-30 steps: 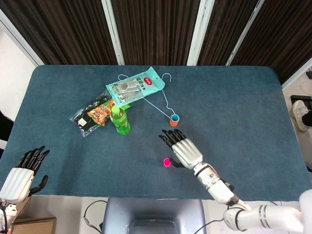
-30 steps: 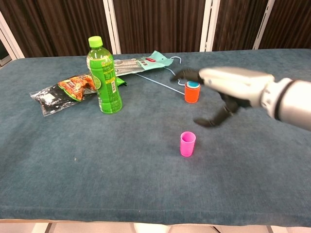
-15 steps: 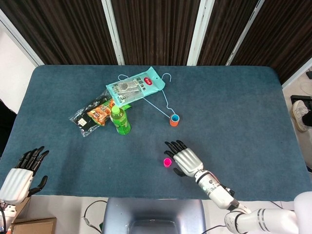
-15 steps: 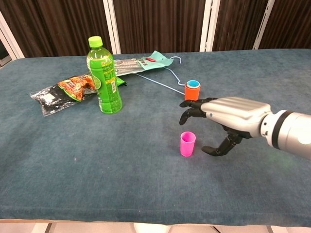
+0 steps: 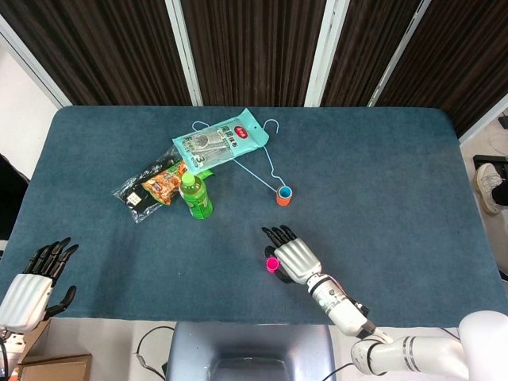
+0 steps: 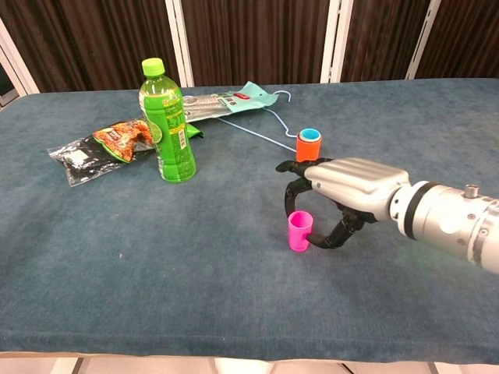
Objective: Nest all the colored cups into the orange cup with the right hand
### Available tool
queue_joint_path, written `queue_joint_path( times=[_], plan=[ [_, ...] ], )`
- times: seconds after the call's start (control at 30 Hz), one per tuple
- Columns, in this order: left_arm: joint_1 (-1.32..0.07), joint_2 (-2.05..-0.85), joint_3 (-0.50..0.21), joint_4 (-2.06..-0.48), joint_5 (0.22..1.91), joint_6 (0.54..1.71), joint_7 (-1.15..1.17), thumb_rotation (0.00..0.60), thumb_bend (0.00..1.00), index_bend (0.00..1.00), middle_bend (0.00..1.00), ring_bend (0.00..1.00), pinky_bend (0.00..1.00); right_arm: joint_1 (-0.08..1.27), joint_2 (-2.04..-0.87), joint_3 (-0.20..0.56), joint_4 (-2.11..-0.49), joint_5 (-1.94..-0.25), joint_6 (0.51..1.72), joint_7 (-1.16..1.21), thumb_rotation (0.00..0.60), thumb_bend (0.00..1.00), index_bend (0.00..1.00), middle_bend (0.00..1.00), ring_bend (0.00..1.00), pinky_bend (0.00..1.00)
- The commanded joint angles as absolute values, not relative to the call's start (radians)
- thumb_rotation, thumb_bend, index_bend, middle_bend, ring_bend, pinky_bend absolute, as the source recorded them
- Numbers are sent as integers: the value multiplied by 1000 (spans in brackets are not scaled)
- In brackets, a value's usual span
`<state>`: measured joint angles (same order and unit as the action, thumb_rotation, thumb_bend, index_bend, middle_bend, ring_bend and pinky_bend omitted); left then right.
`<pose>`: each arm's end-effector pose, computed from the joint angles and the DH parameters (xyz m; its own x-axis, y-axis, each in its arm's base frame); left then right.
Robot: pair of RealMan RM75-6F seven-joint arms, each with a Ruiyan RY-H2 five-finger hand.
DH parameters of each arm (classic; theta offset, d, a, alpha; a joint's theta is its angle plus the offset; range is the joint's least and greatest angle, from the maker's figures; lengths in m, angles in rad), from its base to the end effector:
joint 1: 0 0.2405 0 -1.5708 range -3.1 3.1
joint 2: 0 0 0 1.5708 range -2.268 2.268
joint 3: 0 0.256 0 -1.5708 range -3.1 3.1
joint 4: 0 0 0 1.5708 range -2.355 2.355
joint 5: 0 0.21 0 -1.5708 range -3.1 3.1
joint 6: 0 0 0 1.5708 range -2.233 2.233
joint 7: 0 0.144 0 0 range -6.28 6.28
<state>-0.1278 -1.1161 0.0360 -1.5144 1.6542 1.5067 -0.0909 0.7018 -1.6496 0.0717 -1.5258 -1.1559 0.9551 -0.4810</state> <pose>-0.3091 0.1760 0.1514 0.4207 0.0538 0.9056 0.8944 -0.1914 -0.4042 -0.1413 -0.2872 -0.0658 0.5331 -0.3380 0.7756 -0.8027 -0.4919 0.3373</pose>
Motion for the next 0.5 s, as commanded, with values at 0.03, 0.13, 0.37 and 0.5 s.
queue_joint_path(
  times=[0.03, 0.13, 0.37, 0.5],
  plan=[
    [-127, -1116, 35, -1513, 1655, 1508, -94, 600, 435, 0, 0, 0, 109, 702, -1664, 80, -1518, -1144, 958, -481, 600, 480, 590, 37, 0, 0],
    [-127, -1116, 35, -1513, 1655, 1509, -95, 600, 435, 0, 0, 0, 108, 703, -1666, 84, -1519, -1138, 959, -488, 600, 479, 610, 40, 0, 0],
    [-126, -1115, 36, -1512, 1655, 1510, -97, 600, 435, 0, 0, 0, 108, 693, -1671, 143, -1511, -1170, 1047, -458, 600, 480, 650, 62, 0, 0],
    [-127, -1117, 35, -1512, 1653, 1507, -93, 600, 436, 0, 0, 0, 109, 713, -1719, 244, -1405, -1194, 1145, -439, 600, 480, 651, 62, 0, 0]
  ],
)
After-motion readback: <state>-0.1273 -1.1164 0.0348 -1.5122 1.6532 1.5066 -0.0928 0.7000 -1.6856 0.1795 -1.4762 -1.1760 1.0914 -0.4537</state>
